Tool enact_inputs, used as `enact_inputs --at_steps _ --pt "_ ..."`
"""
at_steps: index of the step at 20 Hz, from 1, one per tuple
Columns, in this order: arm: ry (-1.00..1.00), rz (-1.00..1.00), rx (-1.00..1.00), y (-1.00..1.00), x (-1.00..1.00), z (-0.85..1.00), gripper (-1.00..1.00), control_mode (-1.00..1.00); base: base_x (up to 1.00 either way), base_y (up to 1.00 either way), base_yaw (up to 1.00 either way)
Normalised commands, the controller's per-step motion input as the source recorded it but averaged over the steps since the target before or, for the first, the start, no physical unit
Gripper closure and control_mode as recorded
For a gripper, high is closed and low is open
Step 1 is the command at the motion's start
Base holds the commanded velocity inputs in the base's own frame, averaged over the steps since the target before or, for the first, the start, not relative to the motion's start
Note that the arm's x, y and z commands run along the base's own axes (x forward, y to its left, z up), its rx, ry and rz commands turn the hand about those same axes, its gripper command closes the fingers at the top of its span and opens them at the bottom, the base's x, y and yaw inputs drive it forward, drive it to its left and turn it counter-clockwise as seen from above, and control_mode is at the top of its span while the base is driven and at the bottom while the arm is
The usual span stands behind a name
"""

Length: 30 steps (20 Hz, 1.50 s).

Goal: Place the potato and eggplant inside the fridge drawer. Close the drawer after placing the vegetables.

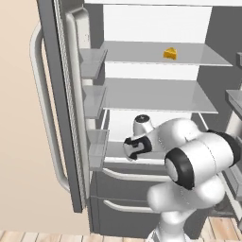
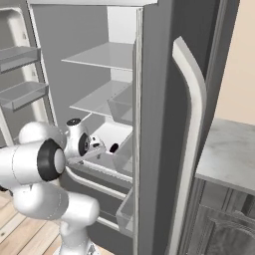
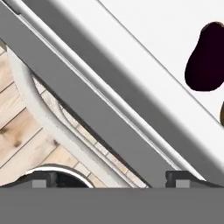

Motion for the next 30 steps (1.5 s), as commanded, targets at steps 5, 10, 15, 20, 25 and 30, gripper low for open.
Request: enact_inputs --at_steps 5,10,15,20,25,30 --pt "0.04 0.0 0.0 -0.27 0.67 0.06 -1.0 -1.0 0.0 0.0 0.0" --pt "0.05 0.0 0.0 -0.11 0.69 0.0 -1.0 -1.0 0.0 0.0 0.0" --pt "0.02 0.0 0.0 -0.04 0.8 0.0 -1.0 -1.0 0.0 0.0 0.0" --pt "0.01 0.0 0.0 -0.12 0.85 0.0 -1.0 -1.0 0.0 0.0 0.0" --pt "0.0 0.0 0.0 -0.03 0.08 0.0 -1.0 -1.0 0.0 0.0 0.0" --pt "-0.15 0.0 0.0 0.0 -1.0 0.03 -1.0 -1.0 0.0 0.0 0.0"
